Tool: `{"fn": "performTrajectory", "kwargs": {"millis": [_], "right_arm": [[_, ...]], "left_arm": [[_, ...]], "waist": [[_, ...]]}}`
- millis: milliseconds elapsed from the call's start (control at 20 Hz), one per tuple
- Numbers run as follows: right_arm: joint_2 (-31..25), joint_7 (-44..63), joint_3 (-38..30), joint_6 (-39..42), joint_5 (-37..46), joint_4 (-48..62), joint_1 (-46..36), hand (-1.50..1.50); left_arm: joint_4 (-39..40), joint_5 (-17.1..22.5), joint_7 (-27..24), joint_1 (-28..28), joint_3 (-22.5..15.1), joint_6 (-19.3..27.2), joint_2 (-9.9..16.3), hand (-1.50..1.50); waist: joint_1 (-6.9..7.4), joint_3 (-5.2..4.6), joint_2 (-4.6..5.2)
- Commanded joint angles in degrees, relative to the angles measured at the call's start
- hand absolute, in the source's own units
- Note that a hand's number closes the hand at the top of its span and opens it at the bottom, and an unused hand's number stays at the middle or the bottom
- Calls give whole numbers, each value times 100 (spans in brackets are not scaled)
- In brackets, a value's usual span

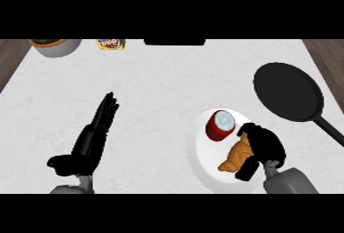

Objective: Pick the croissant from the plate and place it in the pan

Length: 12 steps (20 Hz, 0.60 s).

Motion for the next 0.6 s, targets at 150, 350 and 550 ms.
{"fn": "performTrajectory", "kwargs": {"millis": [150,350,550], "right_arm": [[-89,-1166,190,-328,128,-111,-211,150],[-12,-1953,587,-710,107,-916,2,150],[-217,-1824,600,-1522,658,-1872,586,150]], "left_arm": [[-201,-16,289,-228,37,42,-42,0],[-135,53,223,-57,32,-107,30,0],[-86,-17,129,-140,105,-31,20,0]], "waist": [[22,87,90],[-10,86,76],[-101,83,56]]}}
